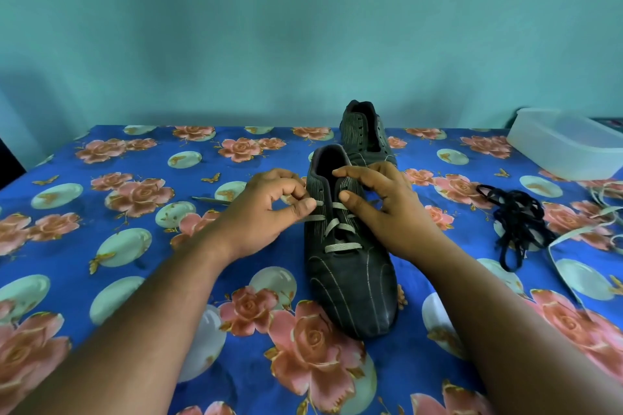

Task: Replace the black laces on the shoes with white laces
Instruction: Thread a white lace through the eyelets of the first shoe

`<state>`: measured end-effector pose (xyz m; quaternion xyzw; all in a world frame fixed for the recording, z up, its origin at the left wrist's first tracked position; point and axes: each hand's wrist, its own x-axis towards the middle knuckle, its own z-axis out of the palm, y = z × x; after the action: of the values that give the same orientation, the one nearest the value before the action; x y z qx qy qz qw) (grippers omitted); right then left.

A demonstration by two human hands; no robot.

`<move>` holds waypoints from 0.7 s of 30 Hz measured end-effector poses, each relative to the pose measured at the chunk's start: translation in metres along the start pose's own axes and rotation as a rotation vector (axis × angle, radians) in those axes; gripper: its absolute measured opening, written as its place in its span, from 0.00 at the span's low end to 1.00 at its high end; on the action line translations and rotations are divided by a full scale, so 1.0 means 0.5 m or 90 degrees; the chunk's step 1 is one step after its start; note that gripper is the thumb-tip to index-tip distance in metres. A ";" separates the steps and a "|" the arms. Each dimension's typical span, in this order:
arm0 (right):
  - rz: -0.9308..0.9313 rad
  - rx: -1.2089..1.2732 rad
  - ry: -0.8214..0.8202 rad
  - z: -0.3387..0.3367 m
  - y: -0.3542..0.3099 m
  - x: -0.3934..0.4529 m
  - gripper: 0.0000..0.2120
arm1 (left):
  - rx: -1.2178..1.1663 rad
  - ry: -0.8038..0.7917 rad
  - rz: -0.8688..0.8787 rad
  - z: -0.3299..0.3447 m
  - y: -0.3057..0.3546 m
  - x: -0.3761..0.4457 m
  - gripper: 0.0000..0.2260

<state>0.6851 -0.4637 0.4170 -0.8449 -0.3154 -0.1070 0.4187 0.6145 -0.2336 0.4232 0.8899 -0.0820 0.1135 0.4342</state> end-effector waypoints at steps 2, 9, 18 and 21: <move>0.003 0.001 -0.004 -0.002 0.003 0.001 0.18 | -0.044 0.017 -0.012 -0.004 0.003 -0.001 0.09; 0.017 0.045 -0.017 -0.007 0.007 0.004 0.17 | 0.059 0.287 -0.226 -0.072 -0.052 0.012 0.09; 0.036 0.105 -0.039 -0.016 0.000 0.000 0.15 | 0.185 0.245 0.009 -0.046 -0.039 0.014 0.18; 0.039 0.100 -0.043 -0.015 -0.001 0.000 0.15 | 0.085 0.078 0.081 -0.007 -0.013 0.007 0.19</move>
<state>0.6854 -0.4691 0.4221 -0.8216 -0.3108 -0.0406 0.4762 0.6190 -0.2272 0.4214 0.9013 -0.1037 0.2004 0.3698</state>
